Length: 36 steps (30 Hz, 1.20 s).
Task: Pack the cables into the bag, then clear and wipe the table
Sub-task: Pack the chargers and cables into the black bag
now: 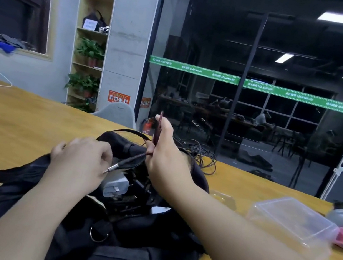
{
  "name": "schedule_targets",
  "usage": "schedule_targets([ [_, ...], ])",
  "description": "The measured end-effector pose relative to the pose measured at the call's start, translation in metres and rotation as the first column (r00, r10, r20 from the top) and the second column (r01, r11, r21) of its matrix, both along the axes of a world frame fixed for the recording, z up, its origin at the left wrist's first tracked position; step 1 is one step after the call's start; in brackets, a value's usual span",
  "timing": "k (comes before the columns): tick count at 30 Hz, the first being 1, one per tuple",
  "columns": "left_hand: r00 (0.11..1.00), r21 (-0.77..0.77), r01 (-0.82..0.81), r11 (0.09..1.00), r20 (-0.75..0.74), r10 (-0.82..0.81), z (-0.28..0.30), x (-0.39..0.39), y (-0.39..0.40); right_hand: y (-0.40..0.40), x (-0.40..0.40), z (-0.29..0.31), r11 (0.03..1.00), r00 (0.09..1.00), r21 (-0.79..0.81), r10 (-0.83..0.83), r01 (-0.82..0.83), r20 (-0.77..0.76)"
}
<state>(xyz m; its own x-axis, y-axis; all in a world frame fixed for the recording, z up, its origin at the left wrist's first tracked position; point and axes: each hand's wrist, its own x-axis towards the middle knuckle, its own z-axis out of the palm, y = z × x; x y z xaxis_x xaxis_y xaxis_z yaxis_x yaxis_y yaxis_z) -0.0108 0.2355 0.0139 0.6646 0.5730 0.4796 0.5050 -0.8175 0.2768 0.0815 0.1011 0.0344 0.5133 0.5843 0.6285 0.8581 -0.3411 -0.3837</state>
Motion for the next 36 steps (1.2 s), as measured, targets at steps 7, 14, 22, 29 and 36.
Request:
schedule_targets([
  [7,0.994,-0.229,0.089,0.969,-0.045,-0.101,-0.005,-0.004,0.004,-0.010,0.014,-0.014,0.979,0.998,-0.201,-0.019,0.031,0.061],
  [14,0.991,-0.152,0.082,0.985,-0.089,-0.097,-0.002,-0.004,0.001,-0.024,0.002,-0.008,0.885,0.966,-0.417,-0.115,0.206,0.232],
  [22,0.958,-0.023,0.192,0.981,0.224,-0.182,-0.005,0.002,0.002,-0.018,-0.003,0.001,0.723,0.957,-0.636,-0.131,0.270,0.257],
  [29,0.879,0.055,0.271,0.961,0.391,-0.271,0.000,-0.001,-0.004,0.020,0.011,0.029,0.779,0.976,-0.587,-0.181,0.218,0.122],
  [36,0.872,0.087,0.254,0.963,0.410,-0.267,0.000,0.002,-0.004,0.042,0.028,0.037,0.983,0.847,-0.181,-0.107,0.013,-0.521],
])
